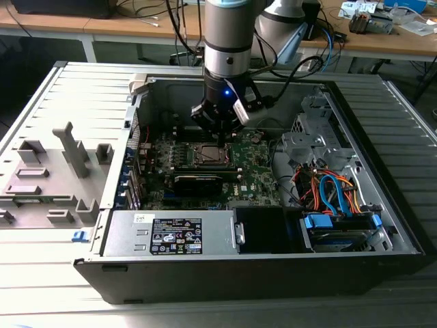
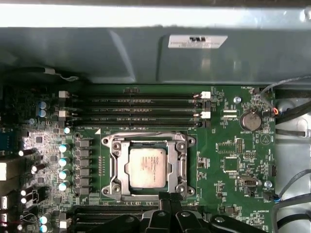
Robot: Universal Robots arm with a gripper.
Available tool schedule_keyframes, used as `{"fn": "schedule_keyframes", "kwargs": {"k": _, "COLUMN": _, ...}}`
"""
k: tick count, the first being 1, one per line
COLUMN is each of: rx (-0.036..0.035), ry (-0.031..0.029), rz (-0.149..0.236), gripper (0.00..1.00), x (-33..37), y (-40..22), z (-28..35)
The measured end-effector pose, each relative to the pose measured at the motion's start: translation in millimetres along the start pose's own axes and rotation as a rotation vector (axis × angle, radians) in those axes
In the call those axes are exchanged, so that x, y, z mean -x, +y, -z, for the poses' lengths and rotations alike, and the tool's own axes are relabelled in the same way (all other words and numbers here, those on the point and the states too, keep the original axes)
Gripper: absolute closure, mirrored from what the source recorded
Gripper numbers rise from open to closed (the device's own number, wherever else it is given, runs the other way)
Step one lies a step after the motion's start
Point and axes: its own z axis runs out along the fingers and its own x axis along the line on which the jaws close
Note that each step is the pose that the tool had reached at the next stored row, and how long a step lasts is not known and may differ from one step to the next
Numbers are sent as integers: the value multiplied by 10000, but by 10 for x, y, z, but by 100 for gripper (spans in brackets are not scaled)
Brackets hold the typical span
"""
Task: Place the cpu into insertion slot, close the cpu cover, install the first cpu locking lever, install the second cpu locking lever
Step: 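Install the second cpu locking lever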
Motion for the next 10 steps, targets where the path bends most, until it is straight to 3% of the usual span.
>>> {"fn": "schedule_keyframes", "kwargs": {"k": 2, "rx": 2, "ry": 0, "rz": 1, "gripper": 89, "x": 0, "y": -56, "z": -26}}
{"fn": "schedule_keyframes", "kwargs": {"k": 5, "rx": 130, "ry": 0, "rz": -3, "gripper": 89, "x": -1, "y": -150, "z": -37}}
{"fn": "schedule_keyframes", "kwargs": {"k": 9, "rx": 553, "ry": -4, "rz": -13, "gripper": 89, "x": -2, "y": -251, "z": -45}}
{"fn": "schedule_keyframes", "kwargs": {"k": 10, "rx": 761, "ry": -4, "rz": -17, "gripper": 89, "x": -3, "y": -285, "z": -47}}
